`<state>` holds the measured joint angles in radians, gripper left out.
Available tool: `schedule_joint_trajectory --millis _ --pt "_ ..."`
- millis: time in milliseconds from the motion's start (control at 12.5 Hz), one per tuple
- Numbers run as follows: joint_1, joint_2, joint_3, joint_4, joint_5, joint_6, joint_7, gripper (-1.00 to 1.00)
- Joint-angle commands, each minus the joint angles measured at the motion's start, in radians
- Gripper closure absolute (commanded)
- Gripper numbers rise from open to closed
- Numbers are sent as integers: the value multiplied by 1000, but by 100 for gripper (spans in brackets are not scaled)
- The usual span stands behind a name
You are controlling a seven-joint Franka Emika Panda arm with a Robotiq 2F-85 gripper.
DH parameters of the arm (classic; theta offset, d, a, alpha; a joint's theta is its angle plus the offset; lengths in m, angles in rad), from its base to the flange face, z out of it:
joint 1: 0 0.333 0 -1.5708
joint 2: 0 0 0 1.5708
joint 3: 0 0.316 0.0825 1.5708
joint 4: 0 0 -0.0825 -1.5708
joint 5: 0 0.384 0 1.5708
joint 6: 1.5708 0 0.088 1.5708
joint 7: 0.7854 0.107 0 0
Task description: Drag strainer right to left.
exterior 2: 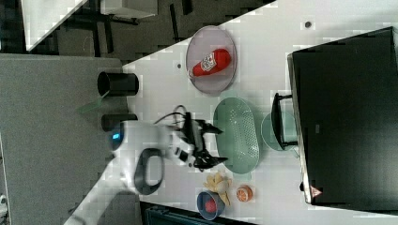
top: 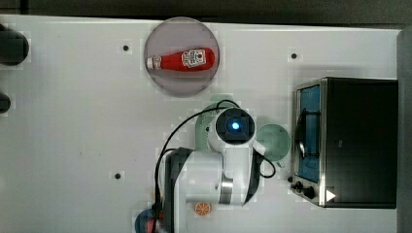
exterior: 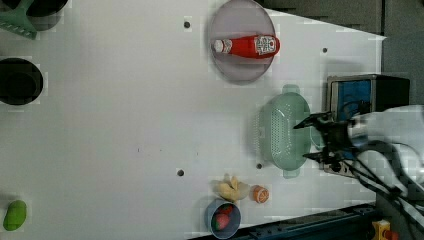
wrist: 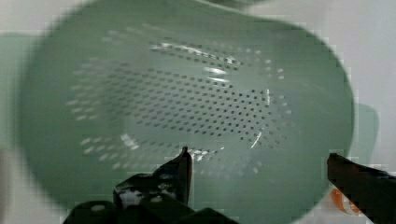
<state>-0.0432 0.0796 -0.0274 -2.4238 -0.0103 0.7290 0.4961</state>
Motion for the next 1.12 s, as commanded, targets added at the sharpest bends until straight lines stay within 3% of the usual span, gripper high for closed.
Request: schedule_joint_trajectory --millis 80,480,1120 --pt "8 40 10 24 -17 137 174 -100" --pt "20 247 16 19 -12 340 189 -100" --pt "87 275 67 6 -8 387 326 -100"
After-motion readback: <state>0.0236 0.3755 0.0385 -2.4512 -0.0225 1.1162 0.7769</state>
